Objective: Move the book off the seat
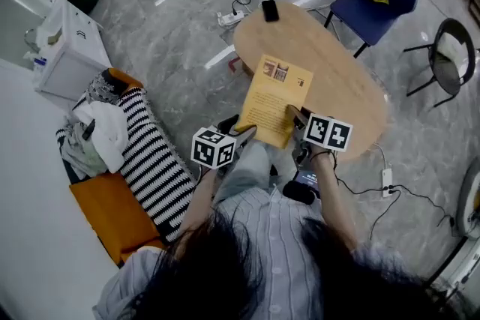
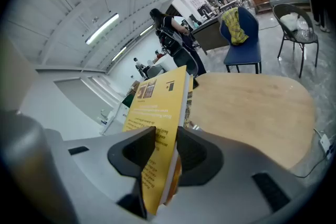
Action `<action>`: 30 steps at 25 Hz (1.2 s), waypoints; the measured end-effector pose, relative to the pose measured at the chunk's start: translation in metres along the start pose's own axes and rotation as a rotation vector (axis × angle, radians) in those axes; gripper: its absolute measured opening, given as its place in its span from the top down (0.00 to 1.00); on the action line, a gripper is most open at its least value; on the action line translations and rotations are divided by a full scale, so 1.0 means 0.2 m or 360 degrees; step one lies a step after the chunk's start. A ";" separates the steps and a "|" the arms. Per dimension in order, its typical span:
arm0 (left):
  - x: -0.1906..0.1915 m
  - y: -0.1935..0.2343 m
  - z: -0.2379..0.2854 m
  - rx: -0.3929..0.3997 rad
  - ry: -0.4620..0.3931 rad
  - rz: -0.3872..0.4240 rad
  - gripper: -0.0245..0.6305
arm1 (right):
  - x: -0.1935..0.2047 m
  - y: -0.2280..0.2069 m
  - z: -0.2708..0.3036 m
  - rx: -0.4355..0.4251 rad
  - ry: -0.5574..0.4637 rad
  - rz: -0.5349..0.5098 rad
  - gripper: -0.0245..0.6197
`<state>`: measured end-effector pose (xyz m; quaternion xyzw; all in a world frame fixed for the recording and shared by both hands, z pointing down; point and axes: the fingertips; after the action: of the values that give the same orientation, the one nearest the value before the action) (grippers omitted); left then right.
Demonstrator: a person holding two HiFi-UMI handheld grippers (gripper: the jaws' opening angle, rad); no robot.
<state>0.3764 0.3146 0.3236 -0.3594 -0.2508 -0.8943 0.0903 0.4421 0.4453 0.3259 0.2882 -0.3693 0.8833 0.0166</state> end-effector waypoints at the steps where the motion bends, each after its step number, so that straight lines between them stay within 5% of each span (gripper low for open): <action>1: -0.02 -0.03 0.05 0.0019 0.0018 0.0016 0.54 | -0.02 -0.05 -0.02 0.0015 -0.0015 0.0025 0.75; 11: -0.21 -0.21 0.47 0.0193 0.0204 0.0143 0.54 | -0.24 -0.45 -0.15 0.0159 -0.0133 0.0226 0.75; 30: -0.35 -0.20 0.99 0.0420 0.0525 0.0253 0.54 | -0.39 -0.87 -0.07 0.0353 -0.0157 0.0501 0.75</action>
<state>0.5311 0.4499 0.3823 -0.2122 -0.3182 -0.8904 0.2466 0.5416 0.5955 0.3884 0.2700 -0.3107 0.8951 -0.1716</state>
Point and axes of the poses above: the fingertips, and each gripper's own axes: z forward along the fingers, y to its left, x out of its underside, and after that the axes turned 3 degrees about -z, right-handed
